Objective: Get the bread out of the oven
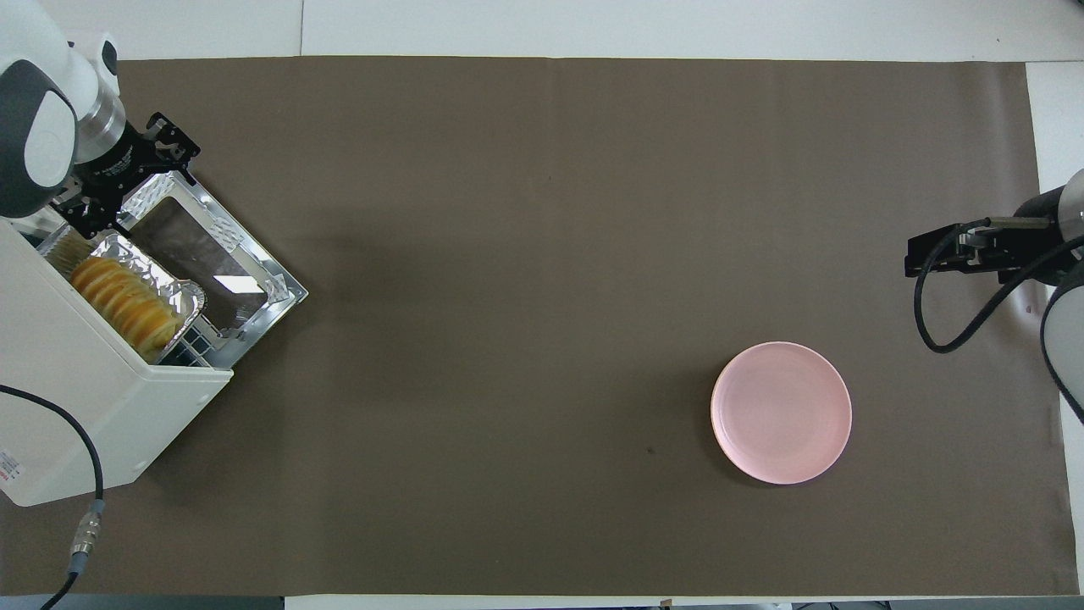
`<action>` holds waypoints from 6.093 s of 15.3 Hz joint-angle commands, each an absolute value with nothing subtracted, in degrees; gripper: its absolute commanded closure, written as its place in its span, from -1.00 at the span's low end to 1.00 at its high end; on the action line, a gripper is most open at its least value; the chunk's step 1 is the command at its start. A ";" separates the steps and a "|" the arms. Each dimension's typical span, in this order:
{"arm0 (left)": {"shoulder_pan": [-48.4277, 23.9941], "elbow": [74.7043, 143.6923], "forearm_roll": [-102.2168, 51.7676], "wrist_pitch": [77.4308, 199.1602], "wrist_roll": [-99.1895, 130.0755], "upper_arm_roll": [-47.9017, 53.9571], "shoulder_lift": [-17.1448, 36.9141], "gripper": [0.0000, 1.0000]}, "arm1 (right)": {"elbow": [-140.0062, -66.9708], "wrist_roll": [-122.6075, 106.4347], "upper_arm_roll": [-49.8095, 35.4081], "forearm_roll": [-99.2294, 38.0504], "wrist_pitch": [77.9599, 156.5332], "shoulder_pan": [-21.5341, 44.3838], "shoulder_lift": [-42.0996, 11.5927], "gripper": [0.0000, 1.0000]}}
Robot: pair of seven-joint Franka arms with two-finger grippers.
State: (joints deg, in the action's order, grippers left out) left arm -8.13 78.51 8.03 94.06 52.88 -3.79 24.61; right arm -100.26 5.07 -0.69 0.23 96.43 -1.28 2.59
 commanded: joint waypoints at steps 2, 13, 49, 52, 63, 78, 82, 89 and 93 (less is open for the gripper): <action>-9.32 91.53 13.95 100.96 60.81 -4.83 18.83 -1.00 | -99.84 3.96 -1.23 1.23 95.27 -1.93 2.90 -1.00; -6.86 101.68 16.26 114.69 60.73 -4.75 18.19 -1.00 | -99.84 3.96 -1.23 1.23 95.27 -1.93 2.90 -1.00; -33.02 54.53 2.37 99.78 52.47 1.85 44.45 1.00 | -99.84 3.96 -1.23 1.23 95.27 -1.93 2.90 -1.00; -38.39 54.58 3.07 99.67 47.23 2.20 45.00 1.00 | -99.84 3.96 -1.23 1.23 95.27 -1.93 2.90 -1.00; -49.57 64.75 10.11 106.94 43.07 2.02 44.39 1.00 | -99.84 3.96 -1.23 1.23 95.27 -1.93 2.90 -1.00; -37.38 68.55 -2.44 101.88 37.45 1.50 29.92 -1.00 | -100.45 3.61 -0.88 0.62 97.89 -3.78 3.16 -1.00; -27.97 69.17 -2.81 92.04 31.83 1.41 22.78 -1.00 | -101.95 4.13 -1.58 0.44 102.91 2.71 2.47 -1.00; -13.10 80.75 -2.81 85.61 19.27 1.23 9.78 -1.00 | -100.55 20.20 -1.58 -0.09 109.94 18.09 -8.51 -1.00; -11.08 90.51 -2.64 84.55 18.55 0.97 1.95 -1.00 | -98.61 24.96 -1.58 -2.28 114.34 21.18 -13.88 -1.00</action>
State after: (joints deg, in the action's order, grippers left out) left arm -11.65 82.33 -1.84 84.20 19.49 0.89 8.28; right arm -100.63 24.28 -1.89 -0.57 113.33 21.58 -11.72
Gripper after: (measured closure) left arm 0.000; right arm 0.000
